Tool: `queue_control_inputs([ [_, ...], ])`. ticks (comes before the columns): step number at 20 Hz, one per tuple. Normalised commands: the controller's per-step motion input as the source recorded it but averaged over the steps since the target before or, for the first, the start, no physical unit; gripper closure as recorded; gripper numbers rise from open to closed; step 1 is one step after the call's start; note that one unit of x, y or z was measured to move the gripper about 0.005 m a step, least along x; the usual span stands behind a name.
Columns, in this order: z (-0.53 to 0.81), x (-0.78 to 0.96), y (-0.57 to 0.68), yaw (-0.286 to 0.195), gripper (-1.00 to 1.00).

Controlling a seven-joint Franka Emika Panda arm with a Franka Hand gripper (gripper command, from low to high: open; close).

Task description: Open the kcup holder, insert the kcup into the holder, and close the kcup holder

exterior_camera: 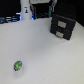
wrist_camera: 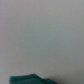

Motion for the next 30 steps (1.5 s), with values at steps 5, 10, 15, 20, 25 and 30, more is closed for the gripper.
queue_control_inputs([
  [5,0.13,-0.22,0.51,-0.149,-1.00],
  [10,0.02,-0.31,0.53,-0.201,-1.00],
  [15,0.00,-0.31,0.55,-0.216,-1.00],
  [20,-0.08,-0.32,0.54,-0.207,-1.00],
  [25,-0.10,-0.34,0.59,-0.181,-1.00],
  [30,-0.12,-0.35,0.67,-0.154,-1.00],
])
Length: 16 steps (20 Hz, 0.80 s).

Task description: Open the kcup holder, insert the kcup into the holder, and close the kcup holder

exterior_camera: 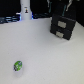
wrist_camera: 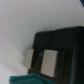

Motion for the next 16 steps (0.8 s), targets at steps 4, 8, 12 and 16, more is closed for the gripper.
queue_control_inputs([
  [4,-0.18,-0.33,0.69,-0.130,-1.00],
  [8,-0.26,-0.26,0.63,-0.123,-1.00],
  [12,-0.35,-0.14,0.48,-0.095,-1.00],
  [16,-0.38,-0.10,0.41,-0.061,-1.00],
])
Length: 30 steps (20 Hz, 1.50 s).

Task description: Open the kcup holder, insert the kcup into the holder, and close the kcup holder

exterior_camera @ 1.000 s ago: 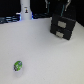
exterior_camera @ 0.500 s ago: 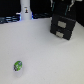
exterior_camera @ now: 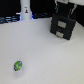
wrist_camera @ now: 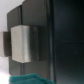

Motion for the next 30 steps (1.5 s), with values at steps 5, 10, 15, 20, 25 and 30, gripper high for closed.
queue_control_inputs([
  [5,-0.39,-0.10,0.34,-0.050,-1.00],
  [10,-0.44,-0.20,0.21,-0.038,-1.00],
  [15,-0.42,-0.32,0.07,-0.023,-1.00],
  [20,-0.27,-0.31,0.02,-0.033,1.00],
  [25,-0.02,-0.04,-0.01,-0.025,1.00],
  [30,0.00,0.09,-0.03,-0.016,1.00],
])
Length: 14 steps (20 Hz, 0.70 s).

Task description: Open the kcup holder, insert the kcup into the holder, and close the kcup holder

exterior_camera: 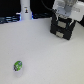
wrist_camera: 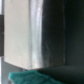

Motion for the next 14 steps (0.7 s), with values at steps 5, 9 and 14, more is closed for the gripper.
queue_control_inputs([
  [5,0.00,0.14,-0.04,-0.017,1.00],
  [9,0.07,0.44,-0.10,-0.025,1.00],
  [14,0.09,0.49,-0.10,-0.034,1.00],
])
